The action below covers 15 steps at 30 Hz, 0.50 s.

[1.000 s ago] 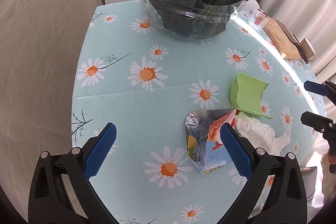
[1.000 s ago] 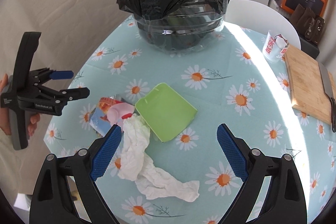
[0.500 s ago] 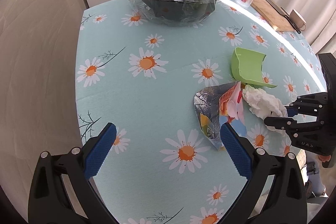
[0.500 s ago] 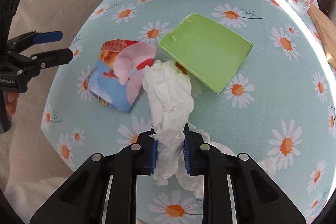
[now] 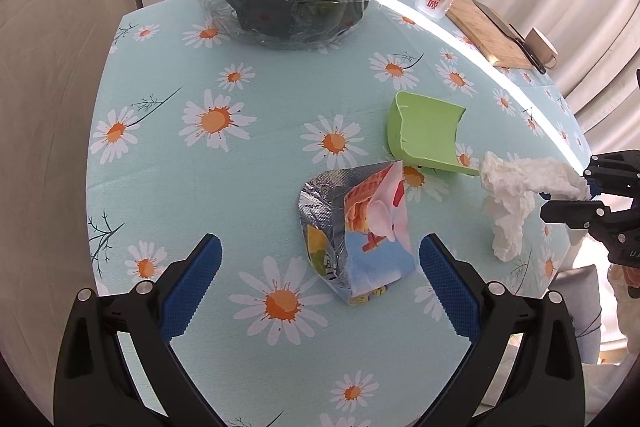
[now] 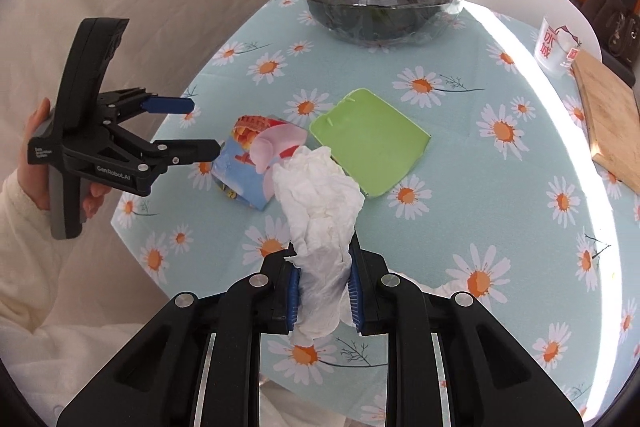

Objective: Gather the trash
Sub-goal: 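Grasp the colourful snack wrapper with the left tool while the right tool holds the tissue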

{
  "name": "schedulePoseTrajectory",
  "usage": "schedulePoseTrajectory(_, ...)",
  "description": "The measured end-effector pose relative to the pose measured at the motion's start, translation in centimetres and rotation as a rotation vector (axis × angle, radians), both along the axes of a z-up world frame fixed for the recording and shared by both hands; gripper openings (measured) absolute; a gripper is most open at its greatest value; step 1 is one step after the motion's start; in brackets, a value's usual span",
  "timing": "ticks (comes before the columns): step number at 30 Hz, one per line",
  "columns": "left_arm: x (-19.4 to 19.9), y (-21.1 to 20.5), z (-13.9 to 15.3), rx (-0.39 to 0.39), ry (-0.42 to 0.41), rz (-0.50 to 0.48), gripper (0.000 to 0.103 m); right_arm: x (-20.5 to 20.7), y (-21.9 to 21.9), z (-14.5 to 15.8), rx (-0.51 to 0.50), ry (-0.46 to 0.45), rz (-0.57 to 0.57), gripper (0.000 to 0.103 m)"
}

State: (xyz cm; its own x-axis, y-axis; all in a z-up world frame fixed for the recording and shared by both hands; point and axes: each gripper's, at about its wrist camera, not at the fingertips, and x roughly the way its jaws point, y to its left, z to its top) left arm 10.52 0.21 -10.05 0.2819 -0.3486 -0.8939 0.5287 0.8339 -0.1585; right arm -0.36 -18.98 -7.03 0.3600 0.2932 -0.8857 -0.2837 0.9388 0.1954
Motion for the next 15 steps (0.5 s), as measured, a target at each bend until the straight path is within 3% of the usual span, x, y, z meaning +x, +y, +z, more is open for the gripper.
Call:
schedulePoseTrajectory(6, -0.5, -2.0, -1.4, 0.033, 0.002, 0.021, 0.097, 0.4, -1.9, 2.5, -0.008, -0.037, 0.065, 0.019)
schedulePoseTrajectory(15, -1.0, -3.8, -2.8, 0.048, -0.007, 0.063, 0.097, 1.0, -4.7, 2.7, -0.025, -0.039, 0.088, 0.019)
